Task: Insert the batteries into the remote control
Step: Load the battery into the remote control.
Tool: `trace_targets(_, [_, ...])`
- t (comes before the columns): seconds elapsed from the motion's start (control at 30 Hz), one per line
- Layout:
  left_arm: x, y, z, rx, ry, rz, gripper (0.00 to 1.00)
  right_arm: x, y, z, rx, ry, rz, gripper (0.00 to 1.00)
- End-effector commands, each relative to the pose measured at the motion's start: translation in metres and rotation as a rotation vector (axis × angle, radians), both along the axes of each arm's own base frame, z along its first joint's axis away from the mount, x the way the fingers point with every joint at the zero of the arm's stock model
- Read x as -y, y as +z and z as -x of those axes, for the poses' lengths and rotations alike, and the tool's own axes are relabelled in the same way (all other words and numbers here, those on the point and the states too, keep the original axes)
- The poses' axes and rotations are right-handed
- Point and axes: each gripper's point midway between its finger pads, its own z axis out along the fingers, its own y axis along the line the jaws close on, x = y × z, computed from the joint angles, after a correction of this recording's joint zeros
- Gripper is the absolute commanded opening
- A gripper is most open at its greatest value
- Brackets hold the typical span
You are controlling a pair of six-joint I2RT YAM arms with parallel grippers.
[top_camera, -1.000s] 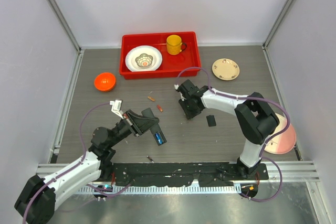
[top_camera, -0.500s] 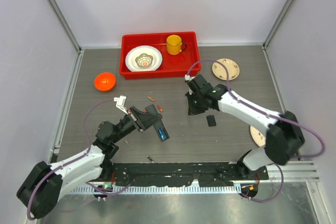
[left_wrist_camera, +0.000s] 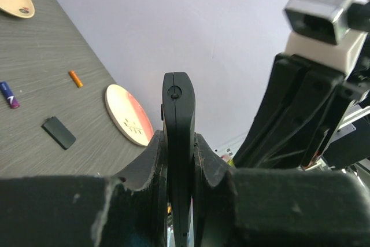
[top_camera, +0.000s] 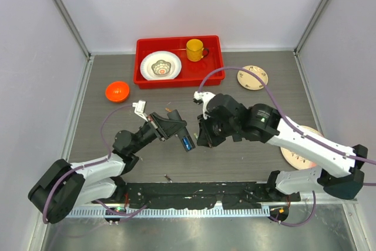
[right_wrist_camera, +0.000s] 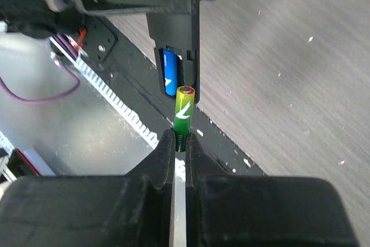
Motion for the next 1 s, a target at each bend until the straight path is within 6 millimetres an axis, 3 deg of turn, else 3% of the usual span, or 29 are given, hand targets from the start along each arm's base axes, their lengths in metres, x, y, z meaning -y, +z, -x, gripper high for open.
trace_targets(0.0, [-0.001, 0.044, 0.005, 0.122, -0.003, 0.102, 0.00, -0.001, -0.010, 0.014, -0.076, 0.013, 0.059, 0.01])
trace_targets(0.5, [0.003, 0.034, 0.007, 0.088, 0.011, 0.071, 0.00, -0.025, -0.023, 0.013, -0.128, 0.032, 0.077, 0.01])
trace_targets(0.97, [-0.002, 0.032, 0.009, 0.046, 0.020, 0.091, 0.00, -0.025, -0.037, 0.008, -0.150, 0.007, 0.140, 0.01])
